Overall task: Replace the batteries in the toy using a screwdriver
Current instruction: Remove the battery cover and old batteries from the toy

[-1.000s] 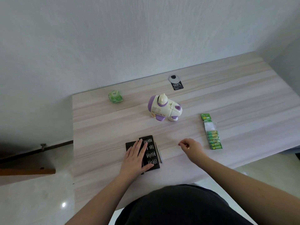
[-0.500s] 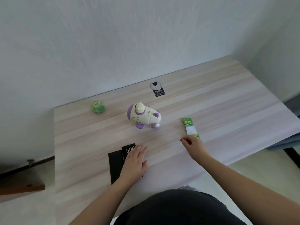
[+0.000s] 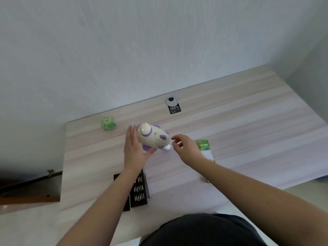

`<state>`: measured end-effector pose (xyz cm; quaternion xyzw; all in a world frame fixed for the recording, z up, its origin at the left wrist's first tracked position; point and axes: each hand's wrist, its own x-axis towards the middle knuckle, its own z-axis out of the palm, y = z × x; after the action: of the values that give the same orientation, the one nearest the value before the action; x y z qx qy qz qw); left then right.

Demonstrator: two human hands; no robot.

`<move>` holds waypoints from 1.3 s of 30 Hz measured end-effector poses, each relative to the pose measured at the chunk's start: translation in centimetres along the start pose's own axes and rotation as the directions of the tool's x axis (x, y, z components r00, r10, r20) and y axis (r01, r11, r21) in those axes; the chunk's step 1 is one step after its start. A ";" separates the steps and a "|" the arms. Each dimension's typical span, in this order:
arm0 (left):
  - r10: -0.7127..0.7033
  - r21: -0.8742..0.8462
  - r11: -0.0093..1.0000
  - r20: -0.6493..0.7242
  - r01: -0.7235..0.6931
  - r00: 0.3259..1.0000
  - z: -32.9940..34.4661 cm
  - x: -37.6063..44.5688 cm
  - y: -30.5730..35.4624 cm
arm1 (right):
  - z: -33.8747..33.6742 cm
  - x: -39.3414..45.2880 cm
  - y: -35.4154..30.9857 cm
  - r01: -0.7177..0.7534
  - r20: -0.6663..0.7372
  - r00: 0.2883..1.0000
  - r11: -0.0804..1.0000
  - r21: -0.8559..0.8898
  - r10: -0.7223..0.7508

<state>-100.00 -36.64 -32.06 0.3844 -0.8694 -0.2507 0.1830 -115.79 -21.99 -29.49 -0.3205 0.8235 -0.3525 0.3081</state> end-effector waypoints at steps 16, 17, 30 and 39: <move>-0.040 0.003 0.999 0.165 0.040 0.986 -0.2 4.5 1.3 | 1.9 5.9 -3.9 -0.092 0.129 0.989 0.984 0.150 0.072; -0.043 0.006 0.999 0.165 0.043 0.985 0.0 4.4 1.4 | 1.6 6.1 -3.9 -0.097 0.134 0.988 0.987 0.132 0.079; -0.053 0.064 0.997 0.160 0.043 0.986 0.0 3.3 1.2 | -1.2 8.6 -6.3 -0.021 0.410 0.908 0.987 -0.157 0.084; -0.062 0.065 0.997 0.173 0.052 0.983 0.0 3.3 1.2 | -0.6 8.7 -9.2 0.127 0.444 0.888 0.864 -0.487 0.120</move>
<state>-102.73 -38.46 -30.96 0.3909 -0.8779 -0.2625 0.0871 -118.61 -33.25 -24.48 -0.4654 0.7891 -0.0399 0.3990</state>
